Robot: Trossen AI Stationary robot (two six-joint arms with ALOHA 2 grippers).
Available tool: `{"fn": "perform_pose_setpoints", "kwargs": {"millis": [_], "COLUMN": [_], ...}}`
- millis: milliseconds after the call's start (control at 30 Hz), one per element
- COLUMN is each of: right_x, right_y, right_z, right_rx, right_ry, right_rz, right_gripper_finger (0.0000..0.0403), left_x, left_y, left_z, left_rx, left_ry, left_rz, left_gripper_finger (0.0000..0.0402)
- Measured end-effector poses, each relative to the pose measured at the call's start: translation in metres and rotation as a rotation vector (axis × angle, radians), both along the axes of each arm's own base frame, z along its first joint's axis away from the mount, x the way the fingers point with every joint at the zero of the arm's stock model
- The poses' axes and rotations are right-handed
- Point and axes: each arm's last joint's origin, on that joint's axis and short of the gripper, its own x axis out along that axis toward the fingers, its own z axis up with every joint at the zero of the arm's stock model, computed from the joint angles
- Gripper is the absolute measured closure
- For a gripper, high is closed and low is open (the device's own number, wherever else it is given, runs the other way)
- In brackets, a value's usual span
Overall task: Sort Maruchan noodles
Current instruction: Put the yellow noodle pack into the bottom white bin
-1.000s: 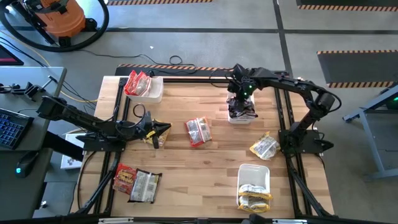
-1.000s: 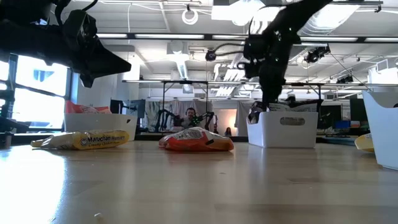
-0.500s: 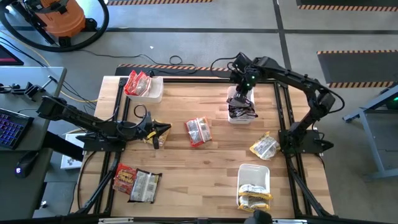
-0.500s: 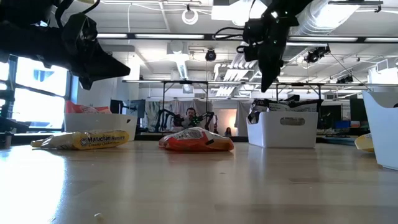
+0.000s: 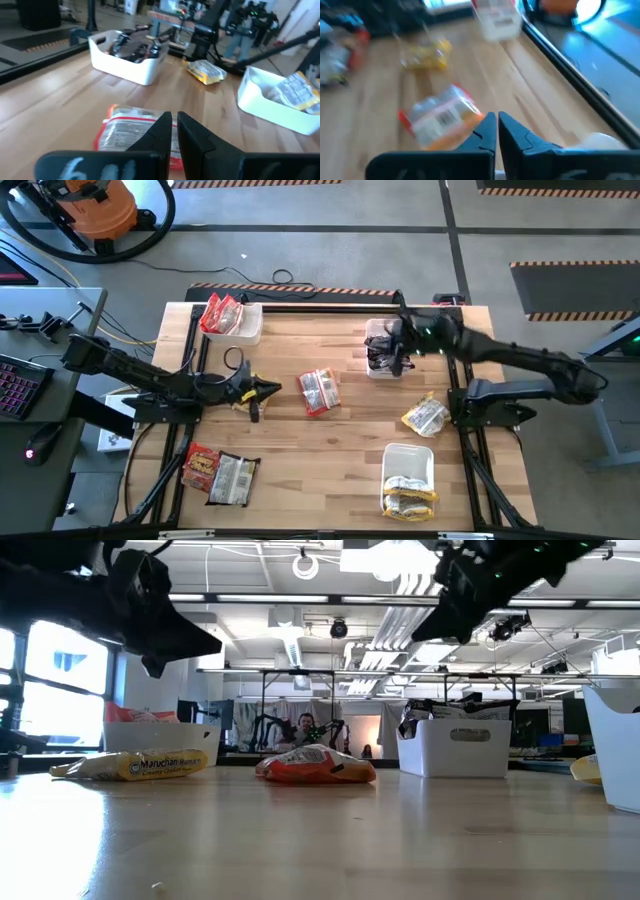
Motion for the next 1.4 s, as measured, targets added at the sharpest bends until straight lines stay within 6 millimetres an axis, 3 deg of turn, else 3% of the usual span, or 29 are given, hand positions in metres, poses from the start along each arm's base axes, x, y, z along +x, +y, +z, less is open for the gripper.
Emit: {"fn": "perform_pose_setpoints", "kwargs": {"millis": [200,567,700,800,967,1100,1400], "right_x": [-0.008,-0.005,-0.004,-0.003,-0.002,0.002,0.02], "right_y": [0.032,0.058,0.063,0.065,0.069,0.071,0.077], "right_z": [-0.025,-0.042,-0.044,-0.045,-0.048,-0.055,-0.084], "right_rx": [0.033,-0.01,-0.017,-0.016,-0.026,0.003,0.011], "right_ry": [-0.196,-0.129,-0.118,-0.108,-0.085,-0.05,0.086], "right_rz": [0.069,0.034,0.039,0.052,0.043,0.044,0.036], "right_gripper_finger": [0.0403,0.0403,0.0403,0.0403,0.0403,0.0403,0.0403], "left_x": [0.025,0.067,0.075,0.078,0.081,0.079,0.041], "left_y": [-0.004,-0.004,0.0,-0.003,-0.005,-0.003,0.008], "left_z": [-0.002,-0.023,-0.029,-0.022,-0.007,-0.006,-0.005], "left_rx": [0.012,0.036,0.047,0.08,0.093,0.019,0.006], "left_ry": [0.113,0.308,0.4,0.49,0.595,0.654,1.003], "left_rz": [-0.079,-0.067,-0.068,-0.127,-0.14,-0.083,0.282], "left_gripper_finger": [0.0363,0.0292,0.0284,0.029,0.0305,0.0306,0.0297]}}
